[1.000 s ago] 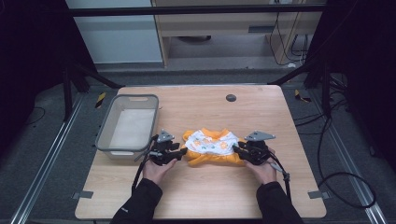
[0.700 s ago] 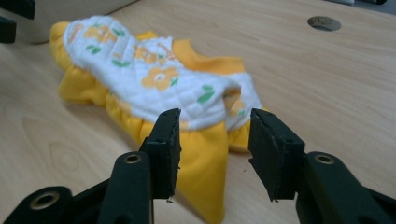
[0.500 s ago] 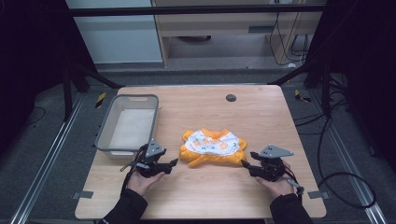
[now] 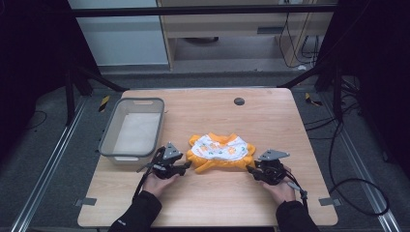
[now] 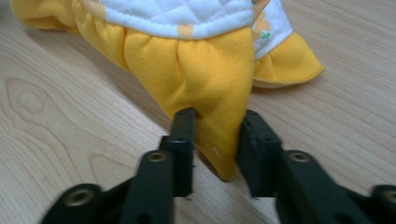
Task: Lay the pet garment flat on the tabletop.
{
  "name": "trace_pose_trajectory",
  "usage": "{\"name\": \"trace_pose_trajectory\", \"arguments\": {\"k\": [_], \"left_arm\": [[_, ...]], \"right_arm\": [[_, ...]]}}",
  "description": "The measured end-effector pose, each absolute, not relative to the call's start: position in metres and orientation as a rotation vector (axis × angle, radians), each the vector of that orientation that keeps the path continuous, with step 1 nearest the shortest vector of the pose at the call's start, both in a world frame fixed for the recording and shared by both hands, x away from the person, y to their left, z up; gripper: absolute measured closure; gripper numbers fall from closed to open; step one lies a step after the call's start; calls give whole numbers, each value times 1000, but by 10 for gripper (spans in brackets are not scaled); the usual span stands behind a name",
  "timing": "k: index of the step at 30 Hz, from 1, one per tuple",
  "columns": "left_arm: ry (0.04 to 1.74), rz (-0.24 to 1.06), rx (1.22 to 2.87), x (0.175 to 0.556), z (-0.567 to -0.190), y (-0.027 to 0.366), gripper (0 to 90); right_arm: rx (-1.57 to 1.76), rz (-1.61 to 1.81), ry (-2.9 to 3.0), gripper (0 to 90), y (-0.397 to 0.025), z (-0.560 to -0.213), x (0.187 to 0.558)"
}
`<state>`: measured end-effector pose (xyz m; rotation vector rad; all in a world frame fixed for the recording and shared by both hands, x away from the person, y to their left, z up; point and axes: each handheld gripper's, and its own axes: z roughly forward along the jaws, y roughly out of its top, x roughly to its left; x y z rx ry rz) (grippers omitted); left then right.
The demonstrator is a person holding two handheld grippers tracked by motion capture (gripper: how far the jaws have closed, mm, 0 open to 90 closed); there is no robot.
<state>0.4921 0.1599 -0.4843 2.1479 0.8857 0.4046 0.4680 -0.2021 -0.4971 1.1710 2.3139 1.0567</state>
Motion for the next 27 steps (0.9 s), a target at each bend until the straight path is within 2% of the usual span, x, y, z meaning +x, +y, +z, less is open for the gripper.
{"name": "trace_pose_trajectory", "arguments": {"k": [1, 3, 6, 13, 18, 24, 27], "left_arm": [[879, 379, 2152, 492, -483, 159, 725], [851, 363, 2154, 490, -478, 158, 850], [827, 337, 2152, 487, -472, 157, 878], [823, 261, 2071, 463, -441, 168, 880], [820, 187, 2087, 435, -433, 176, 875], [890, 145, 2165, 415, -459, 176, 853], [917, 168, 2184, 417, -470, 175, 773]], "right_arm": [[1169, 1050, 2316, 753, -202, -496, 467], [1171, 1070, 2320, 831, -204, -492, 465], [1164, 1140, 2316, 861, -208, -480, 458], [1128, 1269, 2314, 861, -219, -453, 439], [1105, 1345, 2351, 859, -223, -436, 416], [1159, 1255, 2449, 834, -220, -454, 402], [1168, 1140, 2465, 772, -216, -472, 409]]}}
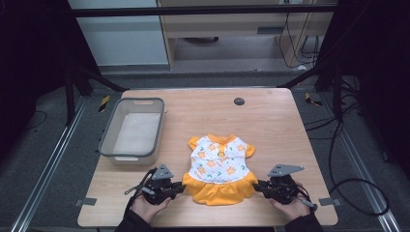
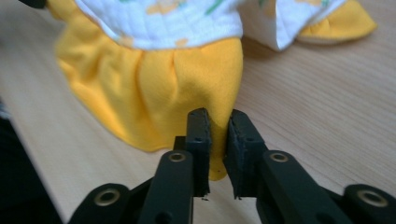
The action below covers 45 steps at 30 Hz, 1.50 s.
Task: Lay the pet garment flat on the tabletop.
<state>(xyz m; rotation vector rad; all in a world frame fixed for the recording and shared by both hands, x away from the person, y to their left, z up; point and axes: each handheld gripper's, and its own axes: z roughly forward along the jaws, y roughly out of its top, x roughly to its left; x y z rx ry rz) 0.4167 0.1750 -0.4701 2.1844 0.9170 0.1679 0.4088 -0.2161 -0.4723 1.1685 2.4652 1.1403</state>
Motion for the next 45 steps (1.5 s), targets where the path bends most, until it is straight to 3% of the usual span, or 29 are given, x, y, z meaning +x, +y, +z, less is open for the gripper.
{"name": "trace_pose_trajectory", "arguments": {"k": [3, 9, 17, 27, 35, 45], "left_arm": [[919, 219, 2153, 415, -469, 179, 609], [901, 315, 2018, 413, -447, 191, 437], [892, 453, 1950, 447, -421, 188, 400], [923, 570, 1942, 506, -415, 166, 386], [1005, 570, 1987, 556, -441, 148, 388], [1060, 555, 2117, 584, -481, 134, 404]], "right_arm": [[1160, 1109, 2441, 698, -215, -478, 413], [1108, 1236, 2303, 611, -223, -461, 411], [1114, 1280, 2156, 525, -224, -440, 435], [1216, 1233, 2054, 430, -219, -441, 492], [1281, 1137, 2047, 436, -219, -460, 526], [1321, 1019, 2136, 451, -208, -494, 542]]}}
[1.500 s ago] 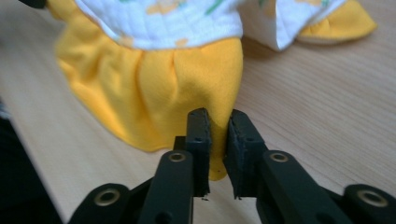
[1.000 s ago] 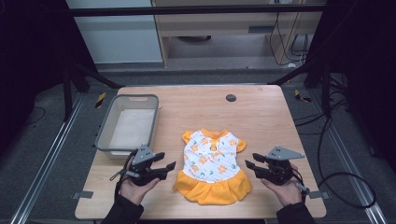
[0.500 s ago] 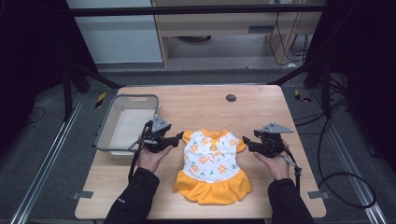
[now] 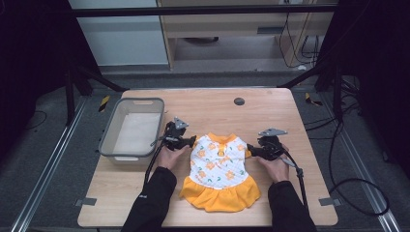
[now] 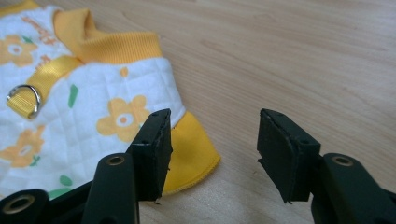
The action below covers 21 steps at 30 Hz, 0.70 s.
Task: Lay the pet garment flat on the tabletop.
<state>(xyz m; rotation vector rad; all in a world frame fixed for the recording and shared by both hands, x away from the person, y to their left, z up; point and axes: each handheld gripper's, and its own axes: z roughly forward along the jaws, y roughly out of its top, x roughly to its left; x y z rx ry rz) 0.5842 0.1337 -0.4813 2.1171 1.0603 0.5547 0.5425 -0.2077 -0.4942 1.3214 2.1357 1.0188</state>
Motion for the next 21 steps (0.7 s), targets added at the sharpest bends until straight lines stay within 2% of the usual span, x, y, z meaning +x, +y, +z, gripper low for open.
{"name": "trace_pose_trajectory", "arguments": {"k": [6, 10, 12, 13, 14, 15, 17, 19, 21], "left_arm": [[1080, 515, 2138, 587, -494, 132, 427], [1086, 482, 2115, 585, -498, 131, 494], [1097, 463, 2101, 584, -499, 131, 555], [1097, 463, 2101, 584, -499, 131, 579], [1076, 462, 2110, 583, -499, 130, 579], [1065, 458, 2122, 580, -498, 127, 697], [1060, 452, 2139, 578, -497, 124, 790], [1065, 443, 2152, 577, -495, 122, 862], [1053, 445, 2154, 575, -492, 124, 876]], "right_arm": [[1319, 978, 2172, 496, -205, -501, 545], [1339, 997, 2194, 615, -205, -502, 544], [1338, 1009, 2208, 679, -203, -501, 543], [1338, 1009, 2208, 679, -203, -501, 543], [1335, 1013, 2210, 720, -202, -502, 543], [1331, 1022, 2223, 794, -200, -501, 542], [1323, 1010, 2227, 831, -198, -500, 542], [1315, 1015, 2225, 857, -196, -499, 541], [1305, 1048, 2211, 863, -196, -495, 539]]}}
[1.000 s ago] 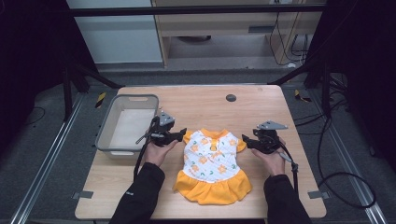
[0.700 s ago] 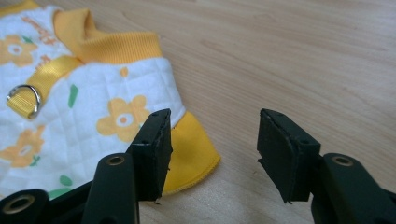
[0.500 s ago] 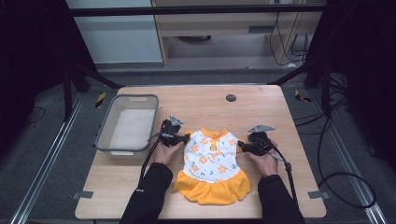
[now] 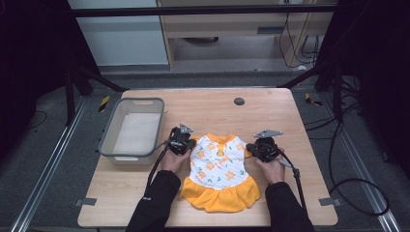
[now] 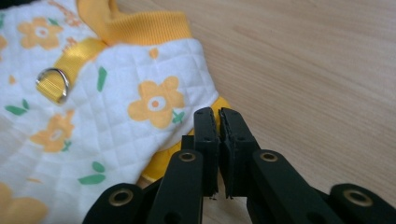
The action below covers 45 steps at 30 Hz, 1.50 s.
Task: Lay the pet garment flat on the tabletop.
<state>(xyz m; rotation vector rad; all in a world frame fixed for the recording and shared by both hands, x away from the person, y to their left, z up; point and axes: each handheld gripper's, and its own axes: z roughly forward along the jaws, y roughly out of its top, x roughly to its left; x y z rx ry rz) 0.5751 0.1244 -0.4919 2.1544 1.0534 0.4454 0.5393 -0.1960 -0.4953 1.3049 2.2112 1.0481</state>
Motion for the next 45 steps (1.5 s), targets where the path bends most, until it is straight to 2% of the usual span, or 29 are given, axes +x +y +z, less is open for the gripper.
{"name": "trace_pose_trajectory", "arguments": {"k": [5, 10, 13, 14, 16, 18, 21, 25, 32, 37, 45], "left_arm": [[1001, 493, 2037, 567, -463, 138, 882], [954, 629, 1932, 563, -427, 146, 882], [1001, 704, 1884, 571, -415, 148, 868], [1027, 741, 1884, 576, -414, 148, 827], [1070, 758, 1888, 585, -416, 150, 625], [1097, 711, 1870, 589, -417, 154, 546], [1076, 690, 1879, 584, -418, 156, 482], [1028, 629, 1892, 569, -416, 153, 489], [951, 525, 1979, 538, -427, 142, 639], [928, 489, 2080, 522, -448, 134, 731], [958, 466, 2187, 523, -478, 128, 747]], "right_arm": [[1215, 1174, 2147, 868, -194, -471, 537], [1099, 1221, 2073, 868, -180, -442, 544], [1060, 1206, 1979, 859, -170, -433, 556], [1062, 1185, 1955, 836, -167, -432, 561], [1080, 1123, 1934, 759, -161, -432, 571], [1092, 1104, 1914, 701, -159, -432, 574], [1073, 1109, 1936, 682, -157, -430, 570], [1052, 1145, 1970, 684, -162, -425, 559], [1034, 1159, 2056, 728, -164, -426, 537], [1050, 1150, 2139, 763, -159, -445, 527], [1077, 1099, 2265, 770, -148, -487, 524]]}}
